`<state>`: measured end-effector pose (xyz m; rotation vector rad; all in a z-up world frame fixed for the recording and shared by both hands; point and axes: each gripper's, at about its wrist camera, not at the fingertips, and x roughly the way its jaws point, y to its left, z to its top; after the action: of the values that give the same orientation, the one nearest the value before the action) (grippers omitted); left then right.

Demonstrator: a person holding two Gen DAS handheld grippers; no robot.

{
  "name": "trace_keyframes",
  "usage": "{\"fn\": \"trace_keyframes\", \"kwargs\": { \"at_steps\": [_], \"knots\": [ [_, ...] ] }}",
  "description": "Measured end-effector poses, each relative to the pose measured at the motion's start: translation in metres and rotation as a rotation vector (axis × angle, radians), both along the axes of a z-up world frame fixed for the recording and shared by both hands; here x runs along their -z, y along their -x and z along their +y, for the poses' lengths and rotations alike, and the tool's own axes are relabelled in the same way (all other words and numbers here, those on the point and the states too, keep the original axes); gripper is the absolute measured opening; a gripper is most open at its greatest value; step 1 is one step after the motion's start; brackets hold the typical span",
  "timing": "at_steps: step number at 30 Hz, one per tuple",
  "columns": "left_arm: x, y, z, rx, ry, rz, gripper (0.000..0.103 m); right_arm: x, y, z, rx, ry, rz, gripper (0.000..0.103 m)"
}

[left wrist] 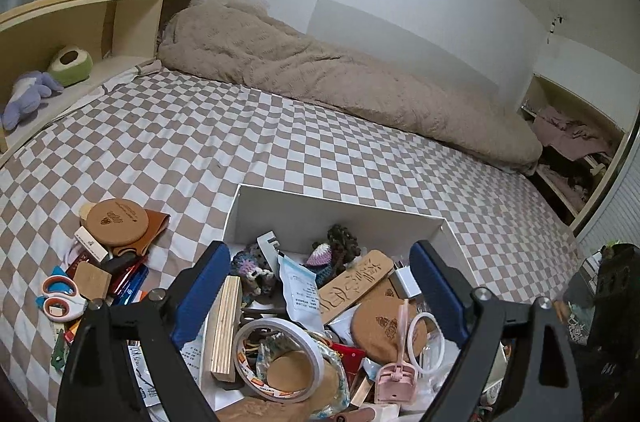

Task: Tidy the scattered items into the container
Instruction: 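Open left tool to drop packet into box while right tool drops pink scissors in, then move right tool to panda cork coaster while left tool moves to wooden items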

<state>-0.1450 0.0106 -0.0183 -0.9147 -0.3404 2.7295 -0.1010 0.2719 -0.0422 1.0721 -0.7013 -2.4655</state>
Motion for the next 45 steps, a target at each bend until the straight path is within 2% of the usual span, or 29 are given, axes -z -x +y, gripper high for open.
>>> {"fn": "trace_keyframes", "kwargs": {
  "at_steps": [2, 6, 7, 8, 9, 19, 22, 29, 36, 45],
  "knots": [
    [-0.001, -0.001, 0.0, 0.002, 0.002, 0.002, 0.092, -0.002, -0.001, 0.005, 0.021, 0.009, 0.011, 0.103],
    [-0.003, -0.003, 0.001, 0.004, 0.015, 0.007, 0.092, -0.006, -0.005, 0.011, 0.06, 0.007, 0.036, 0.103],
    [-0.004, -0.004, 0.002, 0.004, 0.021, 0.008, 0.094, -0.006, -0.007, 0.012, 0.071, 0.003, 0.042, 0.103],
    [-0.004, -0.005, 0.002, 0.003, 0.028, 0.01, 0.102, -0.007, -0.007, 0.014, 0.083, -0.003, 0.047, 0.103],
    [-0.004, -0.006, 0.003, 0.0, 0.034, 0.015, 0.103, -0.008, -0.008, 0.016, 0.094, -0.011, 0.051, 0.103],
    [0.001, -0.004, 0.001, -0.025, 0.084, -0.003, 0.103, -0.018, -0.016, 0.034, 0.203, -0.098, 0.103, 0.103],
    [0.003, -0.003, 0.0, -0.032, 0.105, -0.015, 0.103, -0.019, -0.017, 0.042, 0.224, -0.109, 0.098, 0.103],
    [0.007, -0.003, -0.005, -0.089, 0.158, -0.024, 0.103, -0.021, -0.024, 0.062, 0.331, -0.217, 0.096, 0.103],
    [0.013, -0.001, -0.008, -0.119, 0.194, -0.036, 0.103, -0.019, -0.027, 0.084, 0.411, -0.272, 0.067, 0.103],
    [0.017, 0.001, -0.01, -0.152, 0.239, -0.052, 0.103, -0.006, -0.025, 0.098, 0.464, -0.352, 0.012, 0.103]
  ]
}}
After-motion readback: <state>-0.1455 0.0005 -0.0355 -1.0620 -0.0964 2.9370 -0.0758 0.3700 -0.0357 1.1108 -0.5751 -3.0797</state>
